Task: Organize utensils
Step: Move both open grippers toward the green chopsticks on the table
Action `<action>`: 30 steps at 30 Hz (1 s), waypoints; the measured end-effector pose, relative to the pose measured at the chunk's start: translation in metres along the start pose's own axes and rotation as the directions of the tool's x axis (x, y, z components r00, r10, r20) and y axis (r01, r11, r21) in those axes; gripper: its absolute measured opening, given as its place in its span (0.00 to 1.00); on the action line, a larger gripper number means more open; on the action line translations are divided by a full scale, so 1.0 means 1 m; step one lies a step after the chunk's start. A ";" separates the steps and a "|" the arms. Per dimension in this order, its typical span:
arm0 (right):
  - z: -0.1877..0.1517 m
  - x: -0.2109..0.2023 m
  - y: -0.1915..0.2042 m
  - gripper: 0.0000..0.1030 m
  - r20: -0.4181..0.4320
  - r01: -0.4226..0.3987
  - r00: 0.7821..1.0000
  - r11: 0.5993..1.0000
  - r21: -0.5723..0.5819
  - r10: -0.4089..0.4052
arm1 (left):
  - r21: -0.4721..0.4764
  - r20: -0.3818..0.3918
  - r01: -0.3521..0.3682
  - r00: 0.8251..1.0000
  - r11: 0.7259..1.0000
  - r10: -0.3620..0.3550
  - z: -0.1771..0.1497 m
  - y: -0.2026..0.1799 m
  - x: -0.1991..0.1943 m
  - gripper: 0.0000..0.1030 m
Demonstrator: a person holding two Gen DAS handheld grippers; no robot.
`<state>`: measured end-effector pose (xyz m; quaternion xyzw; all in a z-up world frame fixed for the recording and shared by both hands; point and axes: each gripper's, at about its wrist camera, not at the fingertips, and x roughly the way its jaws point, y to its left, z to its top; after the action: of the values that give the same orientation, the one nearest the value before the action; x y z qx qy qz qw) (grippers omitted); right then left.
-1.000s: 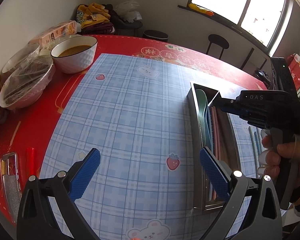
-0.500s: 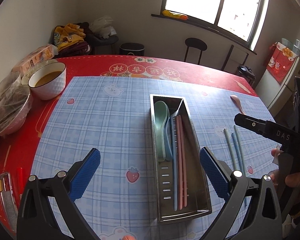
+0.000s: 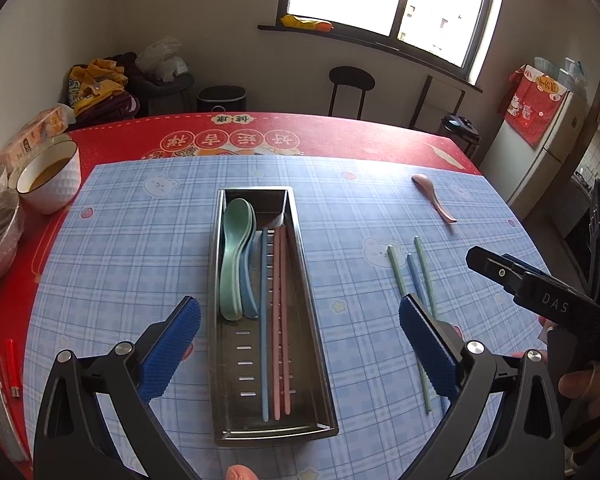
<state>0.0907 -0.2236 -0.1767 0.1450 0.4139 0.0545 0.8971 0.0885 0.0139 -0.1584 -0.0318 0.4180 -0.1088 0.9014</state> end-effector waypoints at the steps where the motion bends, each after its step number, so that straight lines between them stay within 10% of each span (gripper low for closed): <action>1: -0.002 -0.001 -0.004 0.85 0.000 0.001 1.000 1.000 0.007 -0.001 | 0.003 -0.009 0.007 1.000 1.000 -0.007 -0.001 -0.003 0.002 0.94; 20: -0.015 -0.026 -0.079 0.85 0.007 0.085 0.996 0.996 0.035 -0.085 | 0.040 -0.125 -0.005 0.992 0.999 0.010 -0.009 -0.067 0.050 0.93; 30: -0.019 -0.031 -0.130 0.85 -0.034 0.114 0.993 0.992 0.053 -0.112 | 0.041 -0.263 0.032 0.965 0.999 -0.020 -0.025 -0.102 0.119 0.60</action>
<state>0.0531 -0.3504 -0.2055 0.1449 0.4367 -0.0054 0.8879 0.1273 -0.1112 -0.2483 -0.0024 0.5305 -0.1332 0.8371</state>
